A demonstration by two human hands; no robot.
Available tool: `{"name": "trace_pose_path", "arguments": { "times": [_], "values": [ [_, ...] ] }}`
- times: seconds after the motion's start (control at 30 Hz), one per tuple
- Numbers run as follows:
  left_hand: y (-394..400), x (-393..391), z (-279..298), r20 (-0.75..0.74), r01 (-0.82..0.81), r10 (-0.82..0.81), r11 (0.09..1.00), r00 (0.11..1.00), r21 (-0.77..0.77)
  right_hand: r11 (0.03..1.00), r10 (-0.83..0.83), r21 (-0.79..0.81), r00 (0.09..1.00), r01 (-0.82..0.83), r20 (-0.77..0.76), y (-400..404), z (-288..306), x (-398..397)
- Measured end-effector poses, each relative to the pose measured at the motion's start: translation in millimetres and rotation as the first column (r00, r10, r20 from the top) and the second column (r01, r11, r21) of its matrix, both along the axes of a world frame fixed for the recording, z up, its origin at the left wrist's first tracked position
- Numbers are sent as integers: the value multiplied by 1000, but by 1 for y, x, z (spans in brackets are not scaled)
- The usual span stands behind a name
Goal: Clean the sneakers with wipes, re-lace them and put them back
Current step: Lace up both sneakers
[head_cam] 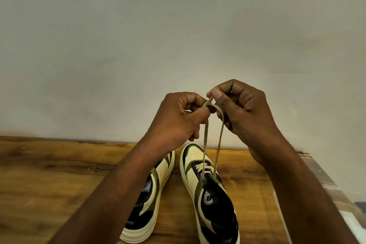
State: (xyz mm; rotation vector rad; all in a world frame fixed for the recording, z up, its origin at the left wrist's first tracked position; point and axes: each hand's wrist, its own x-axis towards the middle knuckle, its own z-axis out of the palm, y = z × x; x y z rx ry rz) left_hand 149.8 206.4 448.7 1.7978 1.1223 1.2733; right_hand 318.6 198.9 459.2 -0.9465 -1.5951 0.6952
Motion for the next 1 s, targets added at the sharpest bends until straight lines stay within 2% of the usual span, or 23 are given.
{"name": "trace_pose_path", "arguments": {
  "times": [0.13, 0.23, 0.37, 0.57, 0.83, 1.0],
  "values": [
    [-1, -2, 1, 75, 102, -95, 990, 993, -95, 1000, -7, 6, 1000, 7, 19, 2, -1, 4],
    [0, -7, 2, 118, 119, -103, 984, 988, -134, 1000, -19, 4, 1000, 19, 13, 3, -1, 8],
    [1, -14, 4, 22, 75, -73, 990, 997, -121, 1000, -17, -2, 1000, 17, 6, 3, -2, 8],
    [5, -17, 1, -145, 13, -14, 1000, 989, -3, 1000, 15, -13, 1000, -14, 14, 3, -4, 4],
    [7, -26, 4, -75, -40, 39, 999, 996, -4, 999, -16, -28, 1000, 16, 5, 9, -7, 12],
    [9, -34, 4, -69, -83, 79, 995, 995, -60, 994, -66, -84, 997, 69, 38, 16, -12, 21]
  ]
}}
